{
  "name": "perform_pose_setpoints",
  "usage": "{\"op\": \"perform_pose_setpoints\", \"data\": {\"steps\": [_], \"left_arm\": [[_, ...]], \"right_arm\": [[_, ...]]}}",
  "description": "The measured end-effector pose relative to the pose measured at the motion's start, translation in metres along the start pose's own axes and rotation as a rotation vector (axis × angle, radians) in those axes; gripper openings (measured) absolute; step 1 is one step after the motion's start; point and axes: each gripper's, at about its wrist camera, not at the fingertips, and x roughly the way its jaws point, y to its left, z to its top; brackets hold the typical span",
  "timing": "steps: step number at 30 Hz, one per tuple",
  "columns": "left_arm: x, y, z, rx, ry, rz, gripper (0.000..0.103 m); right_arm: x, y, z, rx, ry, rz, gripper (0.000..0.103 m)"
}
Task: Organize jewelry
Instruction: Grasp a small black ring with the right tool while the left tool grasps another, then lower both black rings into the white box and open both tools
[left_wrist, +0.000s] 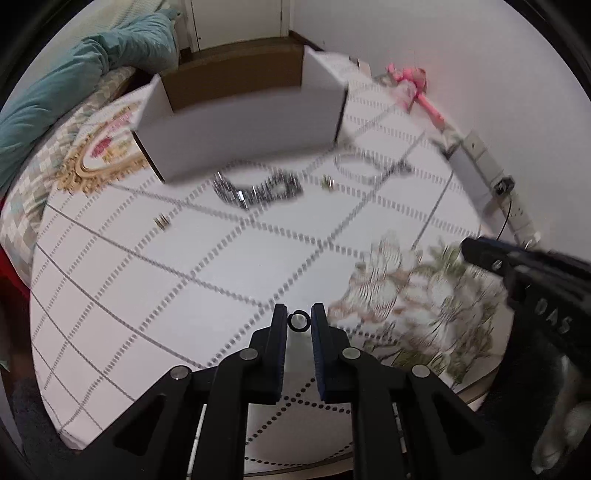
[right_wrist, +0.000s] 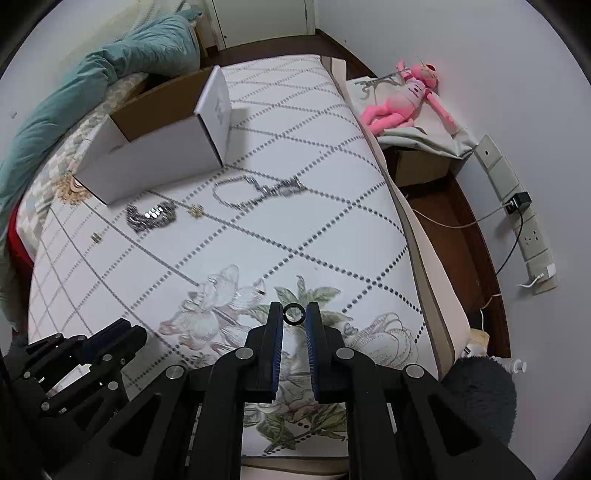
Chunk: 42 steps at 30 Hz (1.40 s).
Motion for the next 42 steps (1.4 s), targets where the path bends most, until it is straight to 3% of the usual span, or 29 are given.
{"op": "perform_pose_setpoints", "data": {"steps": [5,11,17,21,24,25,27,29,33,35,36,38,39,41,42], "left_arm": [[-0.039,0.028,0.047,-0.073,-0.090,-0.041,0.010],[-0.056,0.063,0.124,-0.118,-0.171,-0.018,0.010],[-0.025,0.093,0.179,-0.145,-0.125,0.030,0.010],[-0.002,0.107,0.201,-0.174,-0.064,0.046,0.011],[0.009,0.113,0.211,-0.185,-0.030,0.067,0.020],[0.010,0.113,0.212,-0.182,-0.028,0.077,0.029],[0.010,0.114,0.216,-0.174,-0.043,0.111,0.045],[0.009,0.116,0.216,-0.173,-0.052,0.134,0.063],[0.010,0.120,0.214,-0.176,-0.056,0.152,0.073],[0.011,0.122,0.210,-0.174,-0.056,0.162,0.089],[0.012,0.124,0.207,-0.177,-0.058,0.171,0.092],[0.013,0.126,0.202,-0.179,-0.062,0.185,0.101],[0.014,0.127,0.200,-0.182,-0.064,0.195,0.102],[0.013,0.128,0.196,-0.183,-0.072,0.210,0.102],[0.013,0.129,0.193,-0.188,-0.076,0.218,0.102]], "right_arm": [[-0.017,0.015,0.030,-0.007,-0.039,0.093,0.013],[-0.023,0.046,0.106,-0.036,-0.097,0.195,0.013],[0.006,0.075,0.181,-0.096,-0.073,0.195,0.013],[0.040,0.086,0.217,-0.135,0.001,0.152,0.013],[0.060,0.086,0.230,-0.134,0.060,0.135,0.014],[0.064,0.086,0.232,-0.132,0.071,0.129,0.014],[0.065,0.084,0.234,-0.127,0.071,0.136,0.019],[0.063,0.083,0.235,-0.125,0.064,0.127,0.033],[0.056,0.082,0.233,-0.134,0.041,0.110,0.036],[0.053,0.083,0.232,-0.140,0.025,0.085,0.045],[0.051,0.083,0.230,-0.143,0.014,0.063,0.048],[0.051,0.084,0.227,-0.154,0.005,0.033,0.065],[0.051,0.086,0.224,-0.166,-0.004,0.004,0.070],[0.052,0.086,0.219,-0.180,-0.006,-0.033,0.093],[0.053,0.086,0.216,-0.185,-0.006,-0.047,0.097]]}}
